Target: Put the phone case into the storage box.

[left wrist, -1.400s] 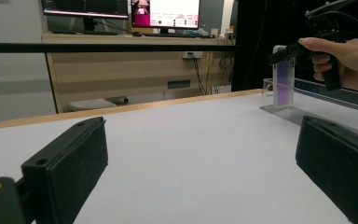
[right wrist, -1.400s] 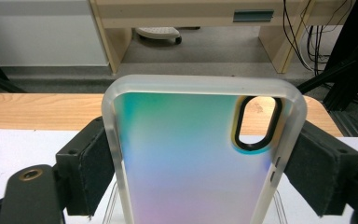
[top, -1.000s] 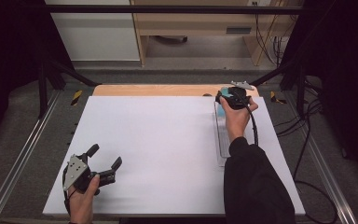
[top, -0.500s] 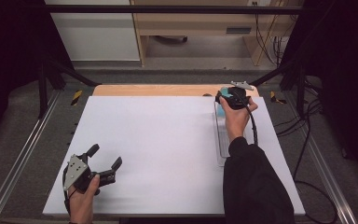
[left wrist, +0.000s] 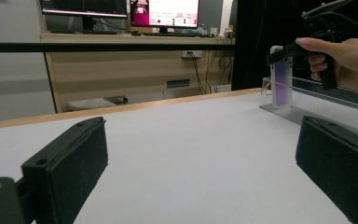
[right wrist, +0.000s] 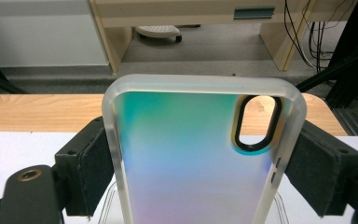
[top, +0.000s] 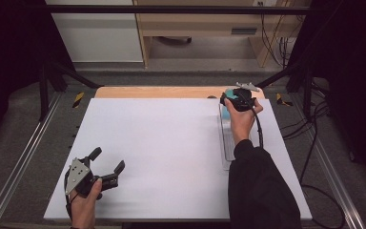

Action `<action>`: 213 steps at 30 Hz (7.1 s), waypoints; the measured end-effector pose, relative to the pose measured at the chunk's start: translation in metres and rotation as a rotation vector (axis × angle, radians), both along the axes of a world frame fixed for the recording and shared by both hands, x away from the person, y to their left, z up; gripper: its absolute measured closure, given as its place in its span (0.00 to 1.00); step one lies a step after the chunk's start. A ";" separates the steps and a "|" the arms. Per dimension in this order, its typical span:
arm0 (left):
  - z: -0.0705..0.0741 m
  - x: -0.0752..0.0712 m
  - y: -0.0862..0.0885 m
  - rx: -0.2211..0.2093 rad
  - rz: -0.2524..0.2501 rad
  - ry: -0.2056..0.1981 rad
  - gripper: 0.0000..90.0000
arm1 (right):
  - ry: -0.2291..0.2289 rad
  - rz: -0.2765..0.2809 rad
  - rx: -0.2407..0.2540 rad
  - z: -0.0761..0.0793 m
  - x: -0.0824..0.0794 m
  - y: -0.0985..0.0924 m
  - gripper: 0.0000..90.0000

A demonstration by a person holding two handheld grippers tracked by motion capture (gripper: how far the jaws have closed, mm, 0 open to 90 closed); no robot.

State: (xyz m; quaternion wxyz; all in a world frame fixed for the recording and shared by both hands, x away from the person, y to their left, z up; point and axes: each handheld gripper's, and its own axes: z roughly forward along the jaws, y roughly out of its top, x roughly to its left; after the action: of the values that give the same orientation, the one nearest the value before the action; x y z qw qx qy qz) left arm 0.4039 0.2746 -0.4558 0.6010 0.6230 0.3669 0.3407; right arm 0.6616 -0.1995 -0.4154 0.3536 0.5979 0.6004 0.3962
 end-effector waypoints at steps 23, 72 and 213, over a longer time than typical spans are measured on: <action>0.000 0.000 -0.001 0.001 0.005 0.006 0.02 | 0.002 0.001 0.009 -0.001 0.004 -0.001 0.19; 0.000 0.000 0.000 -0.004 0.008 0.010 0.01 | -0.026 0.037 0.021 0.014 -0.008 -0.002 0.07; -0.001 -0.001 0.002 0.003 0.012 0.022 0.01 | -0.003 0.489 0.094 0.052 -0.153 0.001 0.05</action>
State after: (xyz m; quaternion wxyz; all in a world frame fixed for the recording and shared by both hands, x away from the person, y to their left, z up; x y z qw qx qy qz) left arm 0.4027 0.2763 -0.4567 0.5939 0.6252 0.3769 0.3382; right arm 0.5084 -0.1986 -0.3629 0.2198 0.4502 0.7076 0.4983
